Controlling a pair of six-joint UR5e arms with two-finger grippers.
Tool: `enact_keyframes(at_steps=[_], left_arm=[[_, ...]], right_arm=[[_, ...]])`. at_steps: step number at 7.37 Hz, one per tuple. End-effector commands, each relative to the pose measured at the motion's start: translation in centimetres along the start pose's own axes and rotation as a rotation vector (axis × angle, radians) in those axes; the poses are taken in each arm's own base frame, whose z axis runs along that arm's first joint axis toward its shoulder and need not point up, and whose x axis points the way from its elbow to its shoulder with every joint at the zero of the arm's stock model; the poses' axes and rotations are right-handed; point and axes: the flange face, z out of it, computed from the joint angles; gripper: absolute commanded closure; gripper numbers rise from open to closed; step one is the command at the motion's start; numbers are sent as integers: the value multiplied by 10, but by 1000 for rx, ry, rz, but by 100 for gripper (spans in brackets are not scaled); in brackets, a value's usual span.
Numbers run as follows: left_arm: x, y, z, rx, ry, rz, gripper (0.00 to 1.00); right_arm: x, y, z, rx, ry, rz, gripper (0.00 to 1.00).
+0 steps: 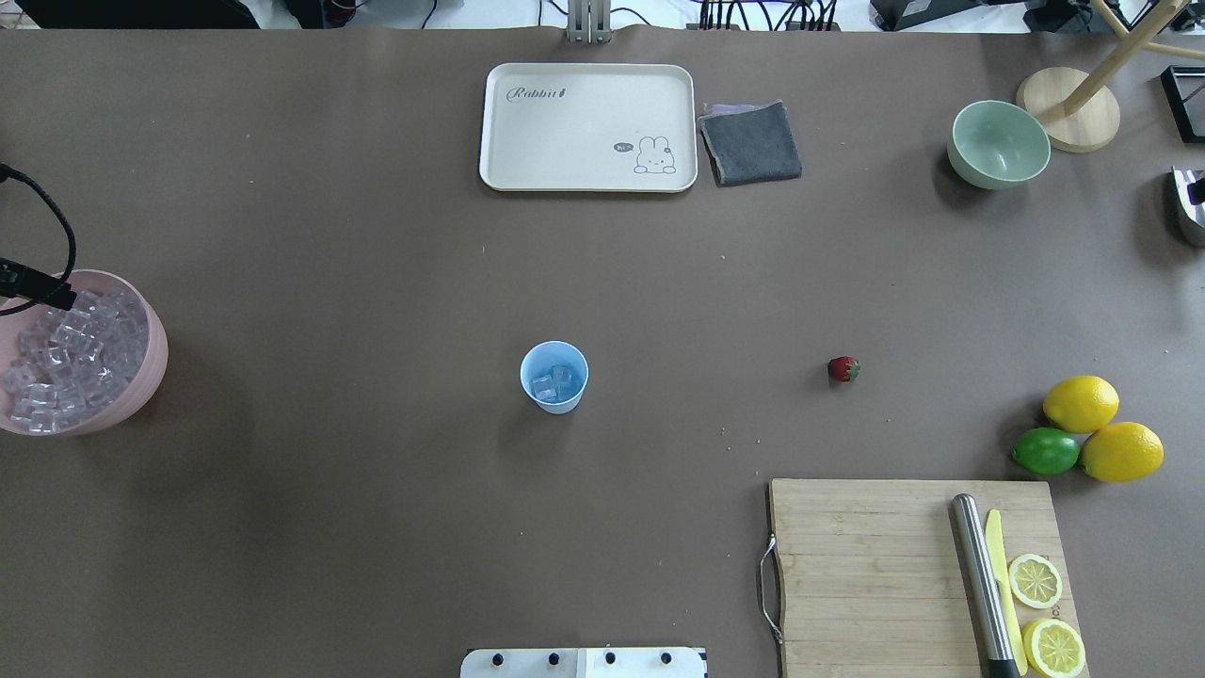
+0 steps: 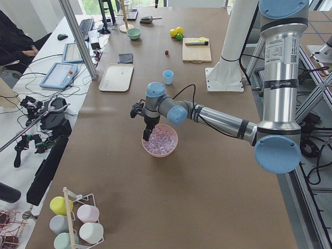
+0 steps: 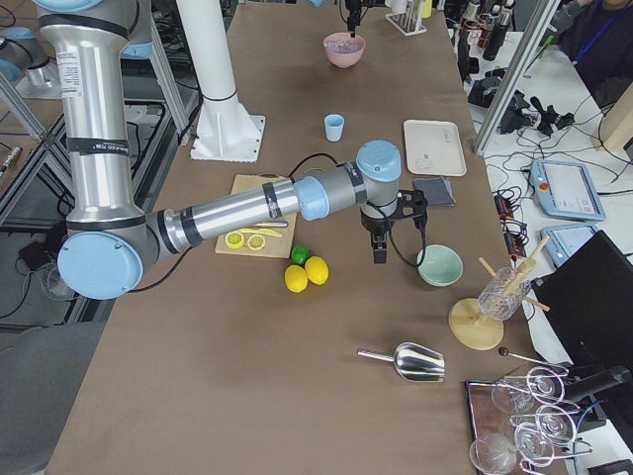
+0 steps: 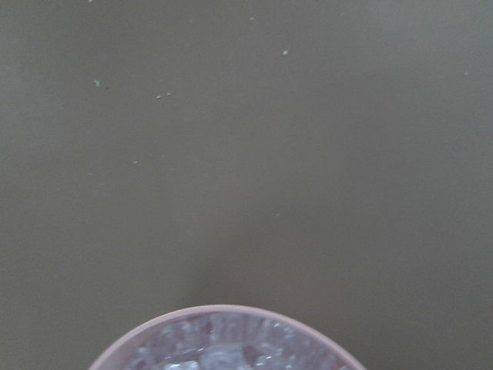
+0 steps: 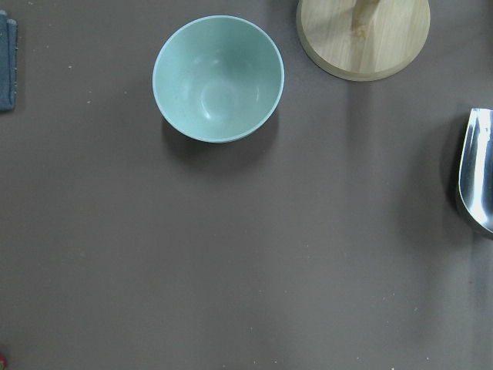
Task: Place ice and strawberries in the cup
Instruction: 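Lower the left gripper into the ice bowl for a third cube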
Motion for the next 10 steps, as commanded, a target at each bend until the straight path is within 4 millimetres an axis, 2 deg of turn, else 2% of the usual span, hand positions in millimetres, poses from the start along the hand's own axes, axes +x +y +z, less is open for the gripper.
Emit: enact_keyframes(at_steps=[1, 4, 6, 7, 9, 10], left_arm=[[-6, 9, 5, -32, 27, -11, 3], [1, 10, 13, -47, 31, 9, 14], [21, 18, 31, -79, 37, 62, 22], [26, 21, 37, -73, 50, 89, 22], [24, 30, 38, -80, 60, 94, 22], [17, 40, 41, -95, 56, 147, 22]], right_arm=[[-8, -3, 3, -5, 1, -14, 0], [-7, -1, 3, -6, 3, -12, 0], [-5, 1, 4, -9, 5, -9, 0], [-4, 2, 5, -10, 6, -8, 0], [-2, 2, 2, -4, 8, -5, 0], [-1, 2, 0, 0, 8, -3, 0]])
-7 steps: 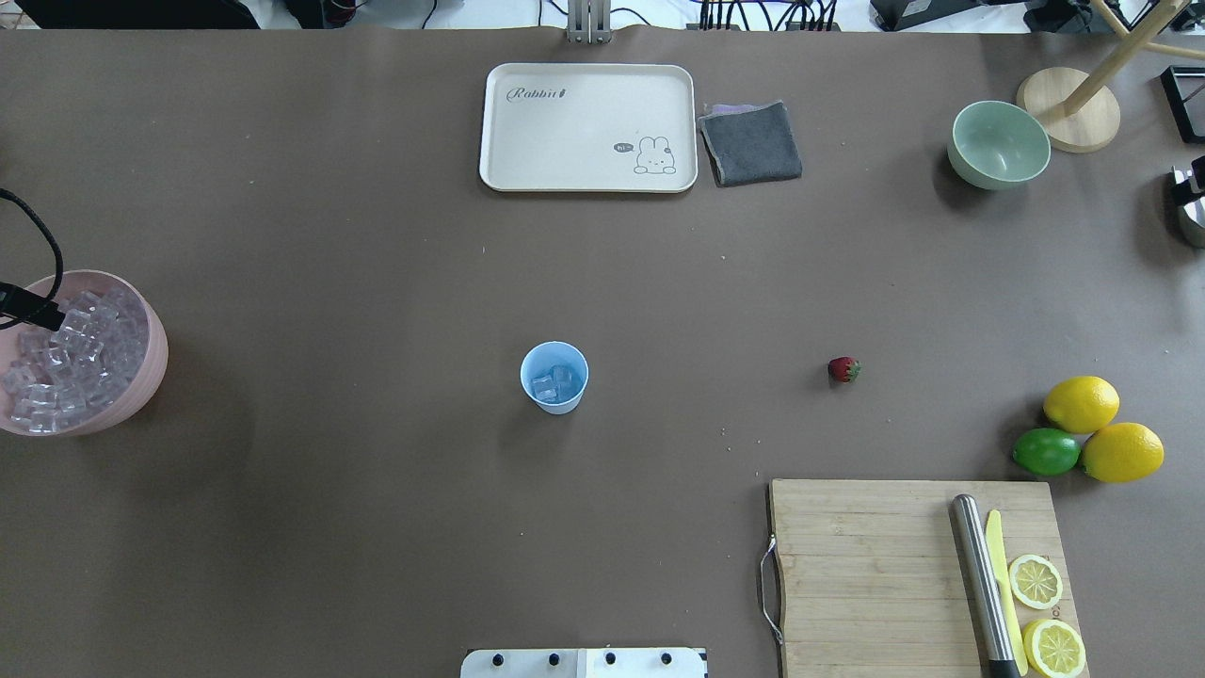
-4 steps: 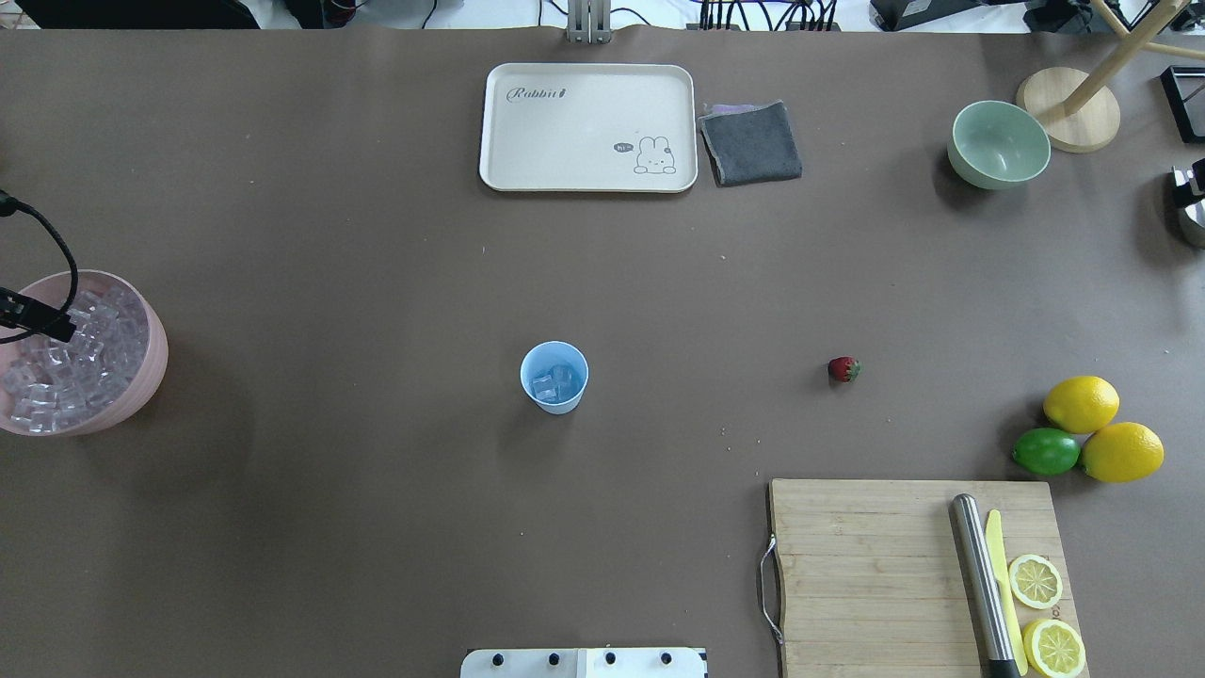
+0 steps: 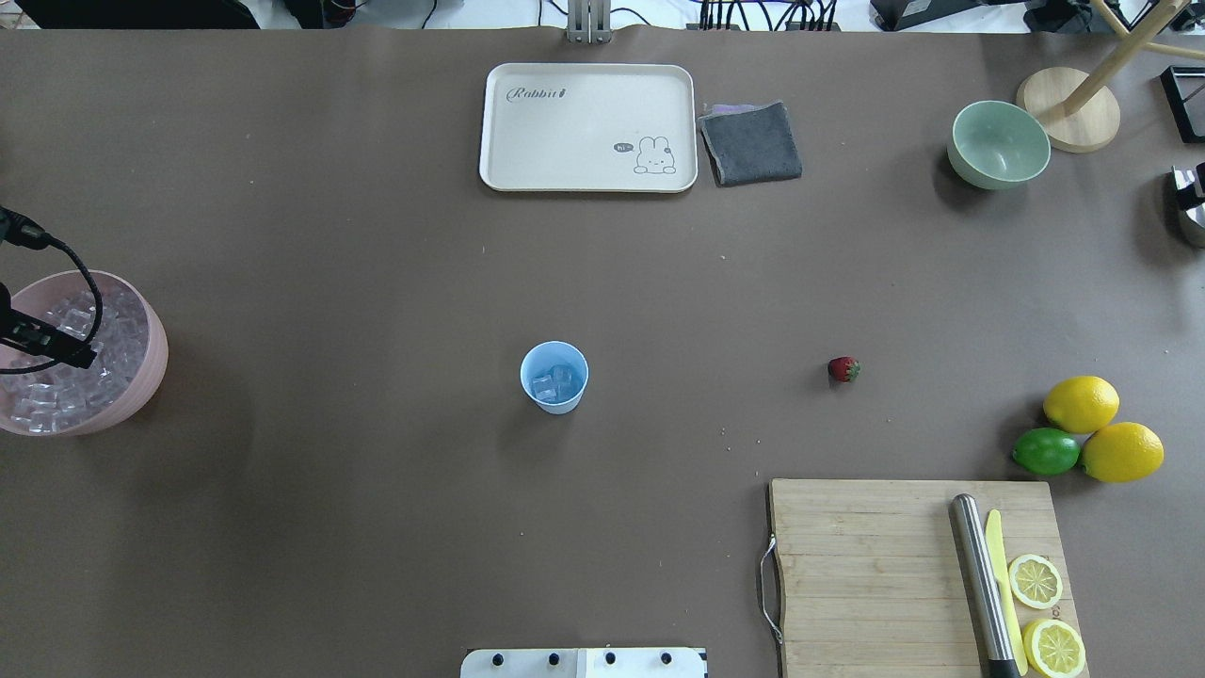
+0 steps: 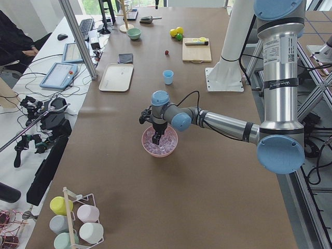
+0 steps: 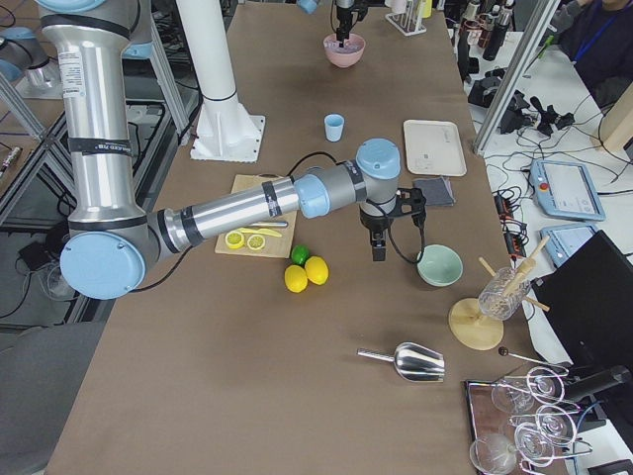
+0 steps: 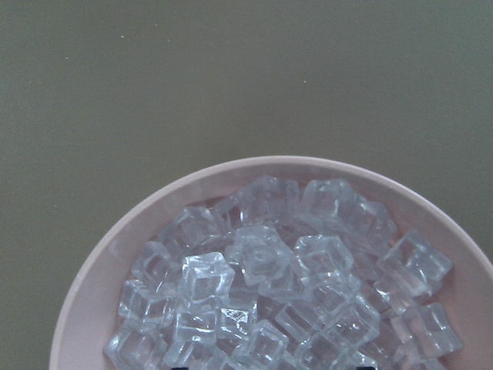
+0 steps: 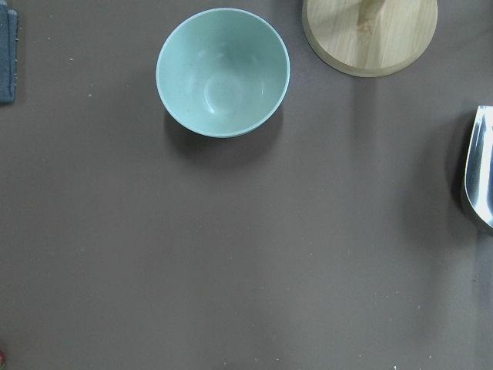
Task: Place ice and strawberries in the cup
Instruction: 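Lower the left gripper into the ice bowl for a third cube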
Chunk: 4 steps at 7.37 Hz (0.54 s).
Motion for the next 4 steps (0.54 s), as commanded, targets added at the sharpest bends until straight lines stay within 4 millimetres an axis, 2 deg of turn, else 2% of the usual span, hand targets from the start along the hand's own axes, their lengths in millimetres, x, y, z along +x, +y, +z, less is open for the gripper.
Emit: enact_keyframes(at_steps=[1, 4], left_arm=[[-14, 22, 8, -33, -9, 79, 21], [-14, 23, 8, -34, -8, 82, 22]], right_arm=[[2, 0, -2, 3, 1, 3, 0], [1, 1, -5, 8, 0, 0, 0]])
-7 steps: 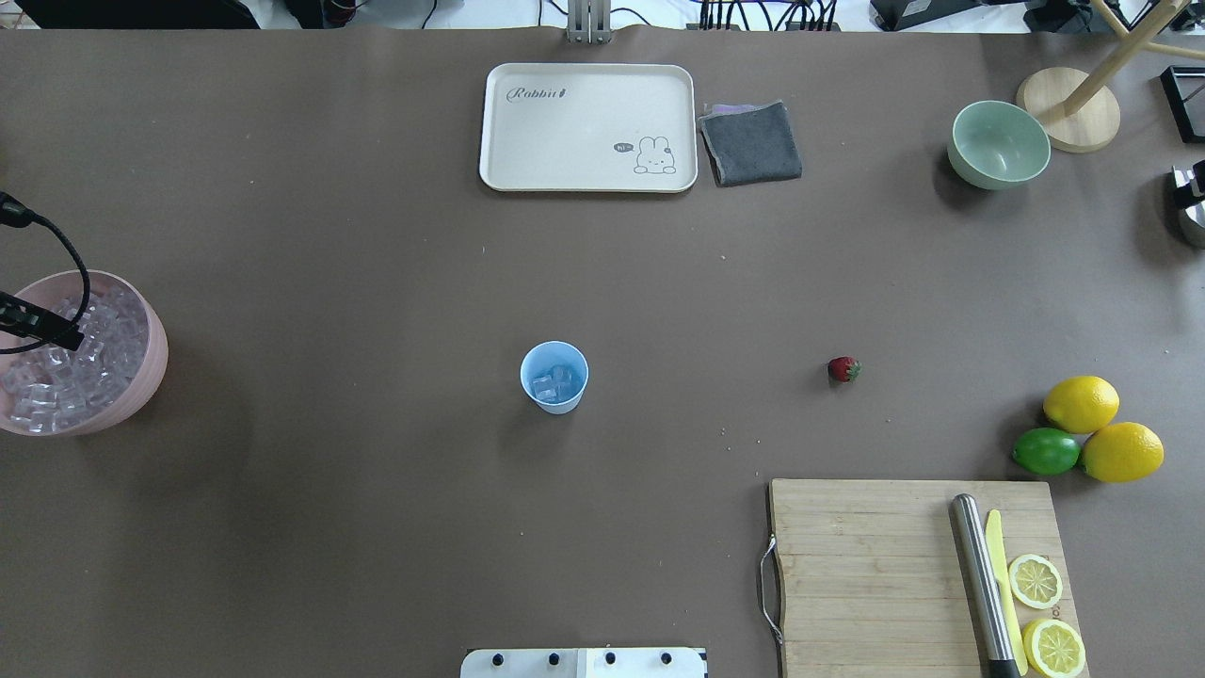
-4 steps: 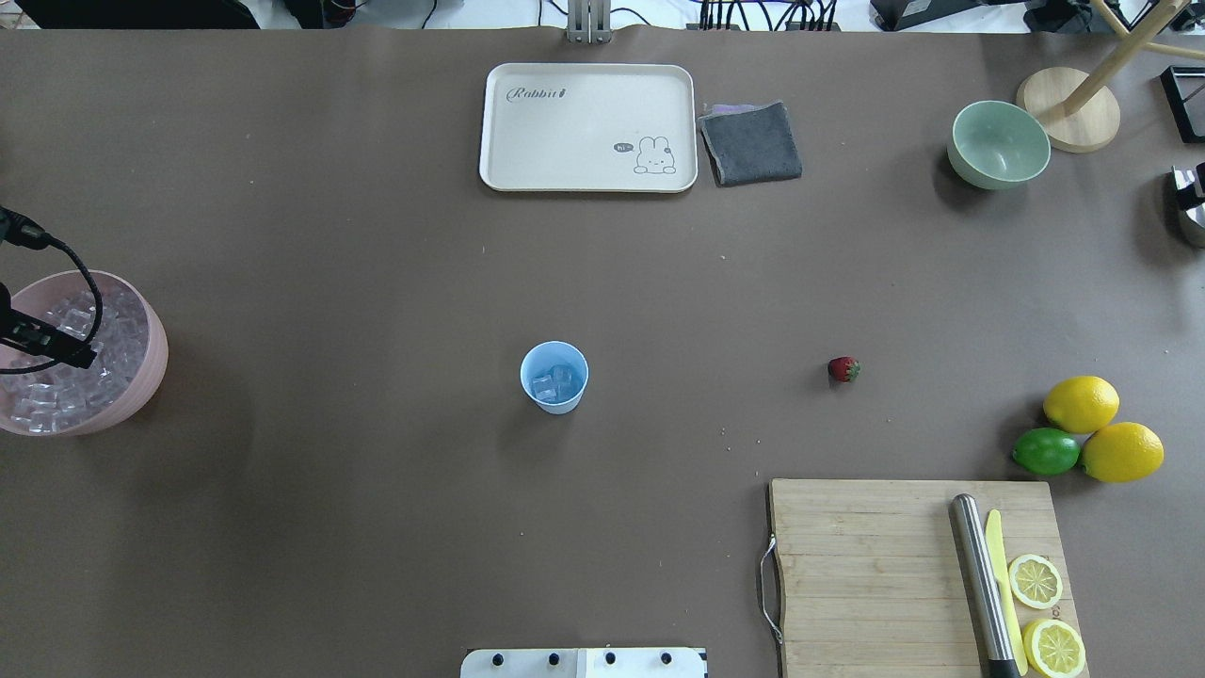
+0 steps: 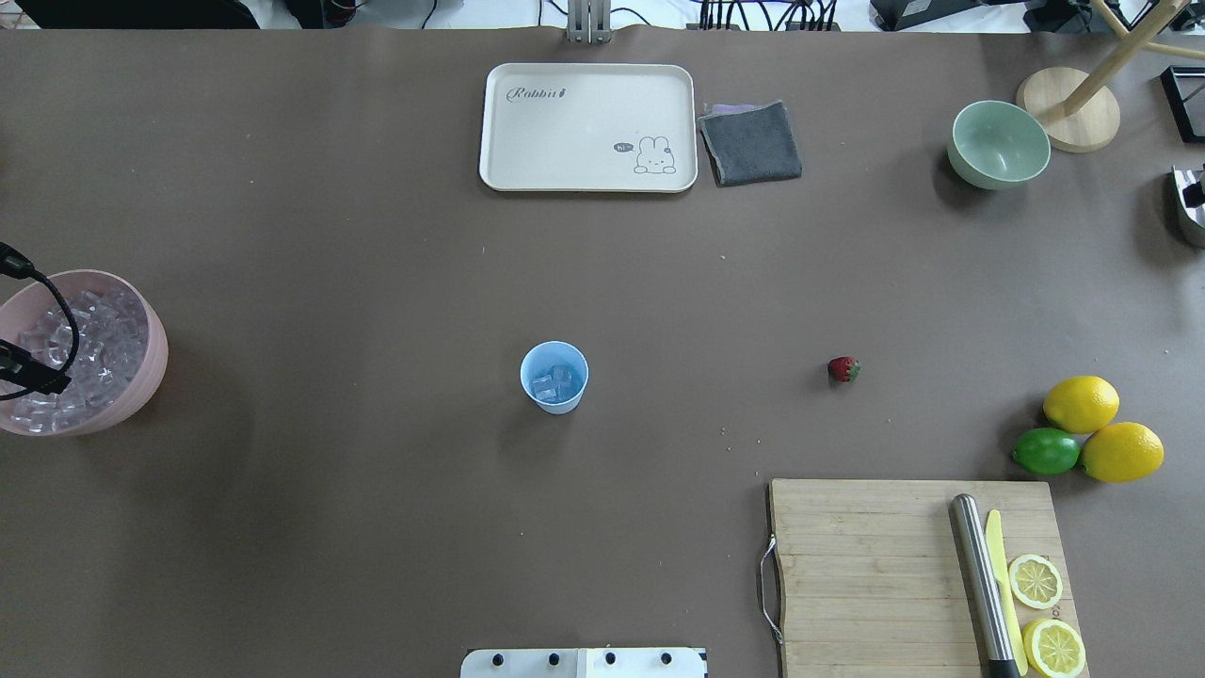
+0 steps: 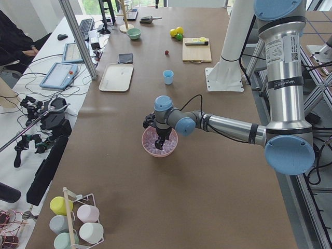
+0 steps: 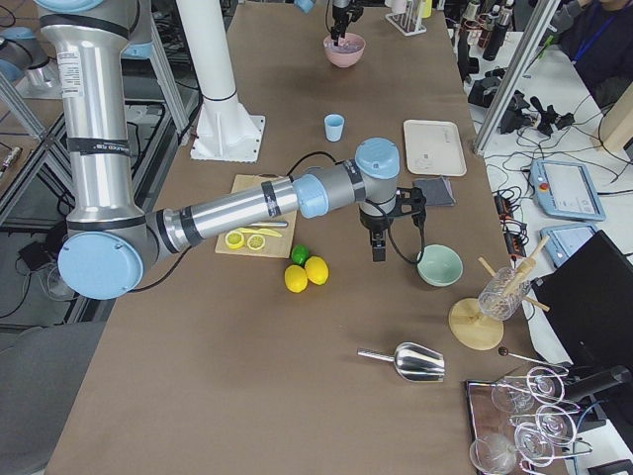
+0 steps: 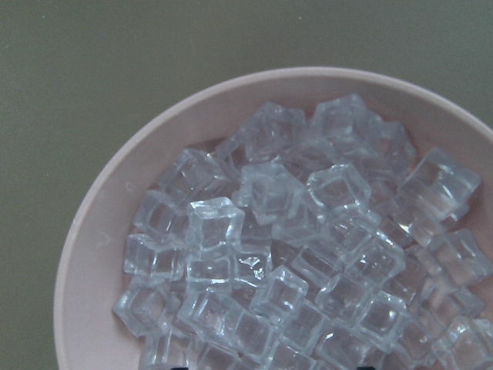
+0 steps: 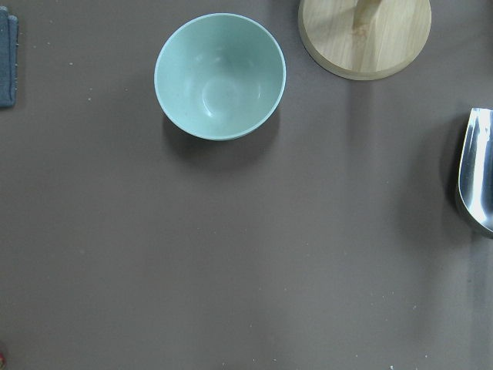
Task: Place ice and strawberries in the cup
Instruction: 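Lower the left gripper into the ice bowl for a third cube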
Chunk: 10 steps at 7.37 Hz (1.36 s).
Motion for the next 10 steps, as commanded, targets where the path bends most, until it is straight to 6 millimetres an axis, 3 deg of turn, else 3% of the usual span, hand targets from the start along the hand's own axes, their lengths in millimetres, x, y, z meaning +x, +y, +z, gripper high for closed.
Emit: enact_keyframes(at_steps=[1, 4, 7, 10], left_arm=[[1, 1, 2, -4, 1, 4, 22], [8, -3, 7, -11, 5, 11, 25], [6, -2, 9, -15, 4, 13, 34], [13, -1, 16, -28, 6, 20, 34]], right_arm=[[-1, -1, -1, 3, -1, -3, 0], [0, 0, -5, 9, -1, 0, 0], [1, 0, -7, 13, -1, 1, 0], [0, -3, -10, 20, -1, 2, 0]])
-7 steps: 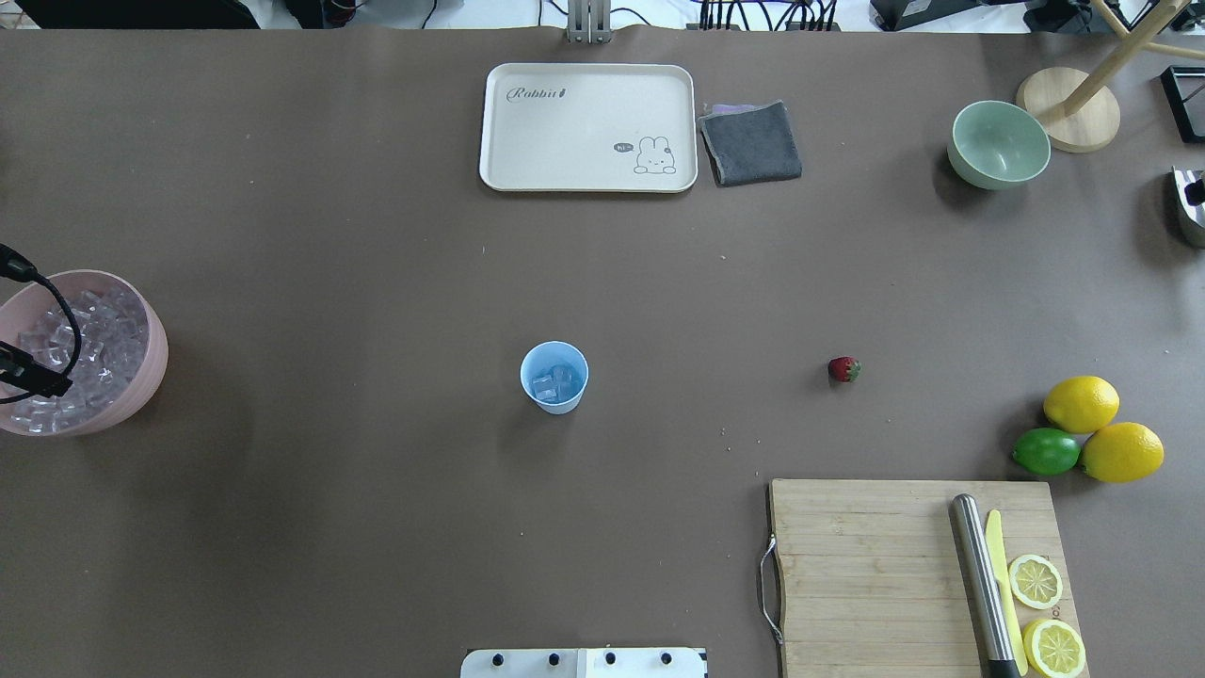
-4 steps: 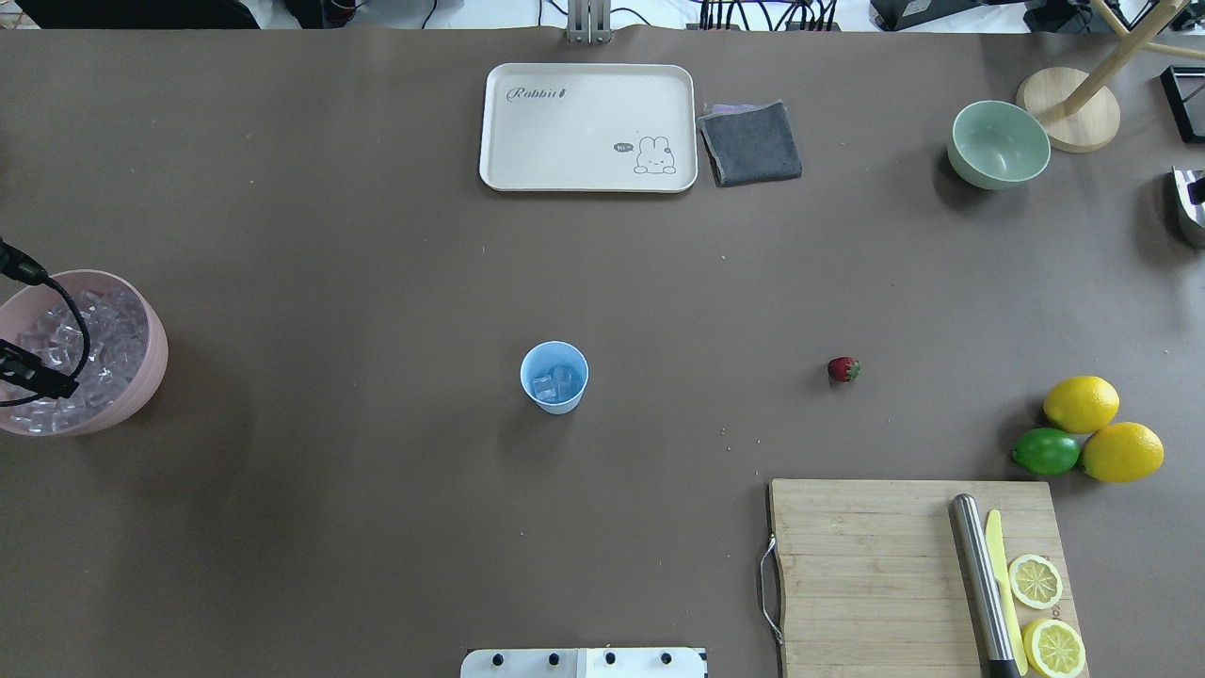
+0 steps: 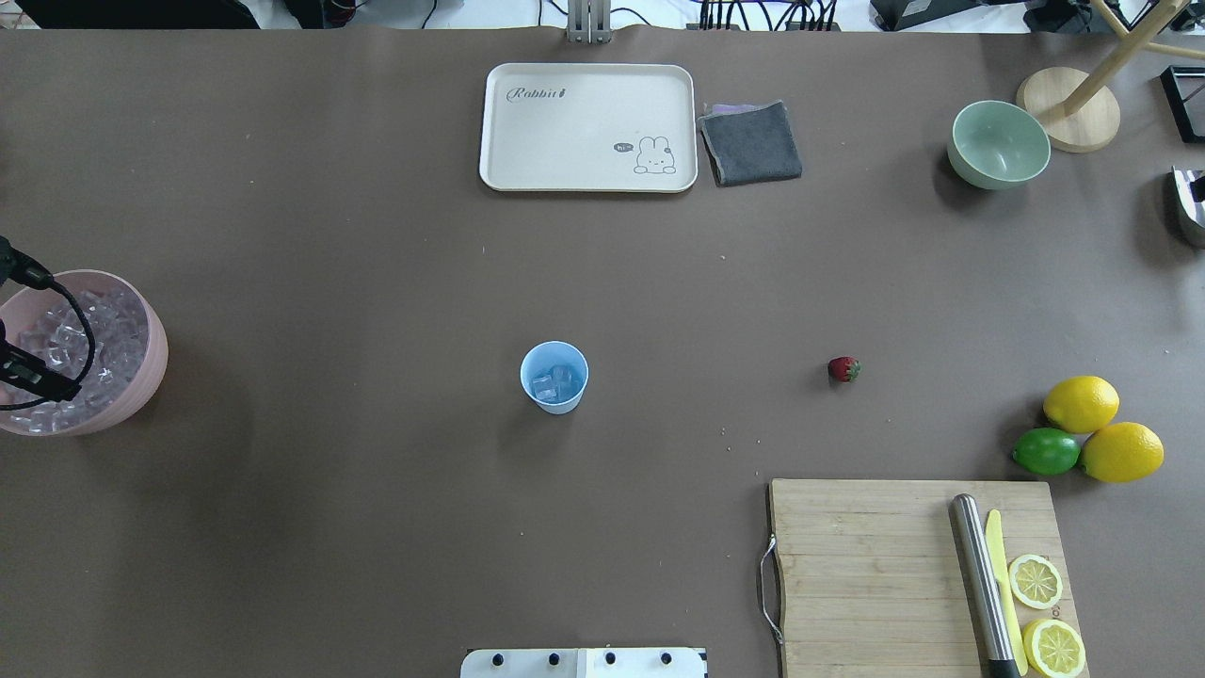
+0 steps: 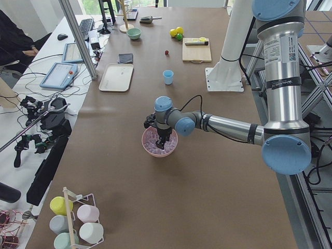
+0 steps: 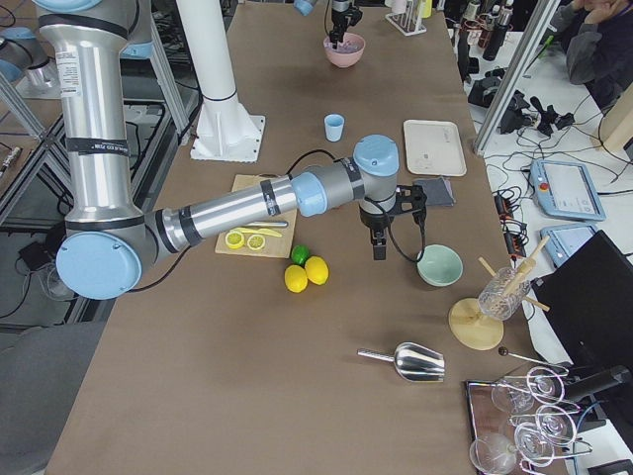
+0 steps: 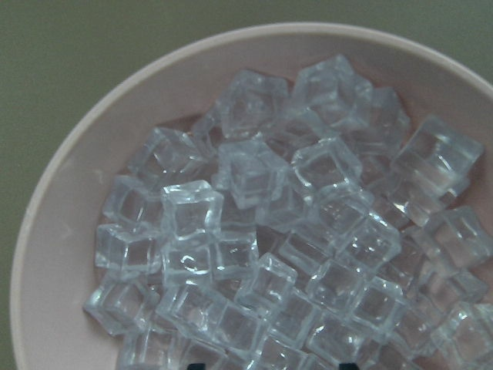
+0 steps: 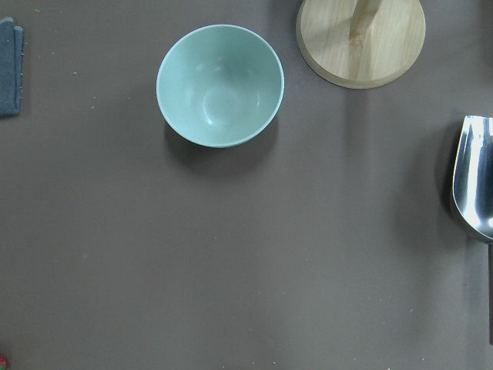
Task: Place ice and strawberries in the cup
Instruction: 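Close the left gripper on an ice cube in the pink bowl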
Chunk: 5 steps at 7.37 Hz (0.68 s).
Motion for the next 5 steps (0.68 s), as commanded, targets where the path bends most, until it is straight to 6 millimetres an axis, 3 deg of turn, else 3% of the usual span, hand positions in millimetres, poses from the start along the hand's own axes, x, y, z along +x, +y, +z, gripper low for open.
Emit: enact_keyframes(at_steps=[1, 5], left_arm=[[0, 0, 4, -7, -3, 1, 36], [-2, 2, 10, -18, -10, -2, 44]], right_arm=[[0, -1, -2, 5, 0, 1, 0], [0, -2, -3, 7, 0, 1, 0]])
